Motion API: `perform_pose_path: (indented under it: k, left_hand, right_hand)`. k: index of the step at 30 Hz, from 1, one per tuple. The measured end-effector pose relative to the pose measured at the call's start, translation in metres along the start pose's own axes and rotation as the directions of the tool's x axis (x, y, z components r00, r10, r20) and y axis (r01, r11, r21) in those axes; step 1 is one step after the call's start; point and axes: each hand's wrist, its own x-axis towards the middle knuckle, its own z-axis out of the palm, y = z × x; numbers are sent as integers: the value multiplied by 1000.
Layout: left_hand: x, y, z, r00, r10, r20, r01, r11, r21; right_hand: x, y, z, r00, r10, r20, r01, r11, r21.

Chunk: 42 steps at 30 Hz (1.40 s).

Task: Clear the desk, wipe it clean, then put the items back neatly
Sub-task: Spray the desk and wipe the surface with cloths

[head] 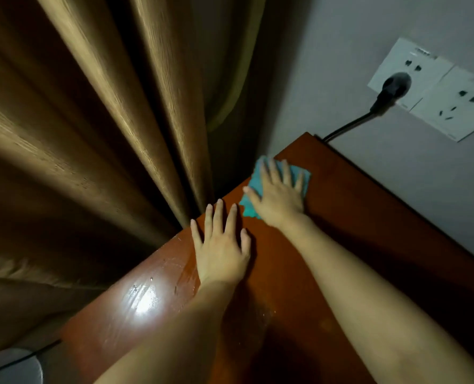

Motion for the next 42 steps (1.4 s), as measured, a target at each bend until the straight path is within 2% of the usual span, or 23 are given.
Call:
perform_pose_path:
  k: [3, 6, 8, 10, 12, 14, 16, 19, 22, 23, 24, 26, 29, 31, 33, 35, 38, 40, 42]
  left_hand:
    - [-10, -9, -4, 1000, -1, 0, 1, 1000, -9]
    - [-38, -32, -11, 999, -50, 17, 49, 999, 11]
    - [-63, -55, -19, 992, -123, 22, 122, 992, 29]
    - [-88, -74, -28, 978, -209, -5, 209, 977, 32]
    - [-106, -85, -32, 958, -286, -29, 287, 957, 39]
    - [-116, -87, -34, 947, -319, -29, 320, 946, 50]
    - [-117, -88, -34, 947, -320, -33, 321, 945, 59]
    - [-117, -90, -34, 944, -326, -47, 328, 943, 59]
    - [-118, -89, -35, 946, -318, -56, 320, 947, 32]
    - [-118, -89, -36, 946, -319, -62, 321, 947, 28]
    - [-118, -89, -36, 945, -320, -71, 323, 946, 27]
    - [-118, -89, -34, 943, -326, -73, 329, 944, 35]
    - [-116, -87, -32, 939, -333, -81, 338, 939, 55]
    - [-114, -88, -30, 938, -337, -75, 342, 937, 67]
    - [-115, -87, -29, 938, -339, -70, 344, 936, 69]
    - [-115, -88, -31, 940, -333, -72, 337, 940, 54]
    - [-117, -89, -32, 944, -324, -69, 327, 945, 33]
    - [-118, -88, -35, 951, -299, -72, 300, 954, 4]
    - [-122, -93, -37, 960, -275, -59, 274, 961, -22]
  right_hand:
    - [-40, -10, 8, 973, -229, 40, 232, 968, -94]
    - [-73, 34, 9, 946, -314, 83, 322, 940, -111]
    - [-79, 62, 7, 962, -252, 100, 265, 952, -150]
    - [-70, 70, 5, 993, -95, 67, 104, 984, -143]
    - [-54, 51, 2, 995, 97, 40, -95, 994, -45]
    - [-41, 19, 2, 984, 179, 15, -179, 983, 37]
    - [-38, -18, 4, 996, 84, 12, -84, 995, 44]
    - [-67, -63, 14, 982, -189, 27, 190, 982, -20]
    - [-109, -55, 23, 865, -496, 73, 501, 862, -75]
    - [-119, -39, 26, 823, -562, 79, 568, 817, -97]
    - [-125, -22, 27, 814, -575, 83, 581, 807, -106]
    - [-124, 14, 24, 868, -491, 73, 496, 858, -135]
    - [-101, 34, 18, 974, -221, 54, 226, 966, -126]
    - [-80, 10, 14, 999, -34, 27, 35, 998, -44]
    - [-69, -32, 15, 1000, 20, 15, -20, 999, 28]
    - [-71, -79, 22, 994, -107, 9, 106, 993, 47]
    - [-105, -115, 27, 922, -386, 25, 386, 922, -33]
    - [-126, -97, 32, 843, -533, 73, 538, 839, -83]
    - [-139, -63, 35, 795, -601, 81, 606, 788, -105]
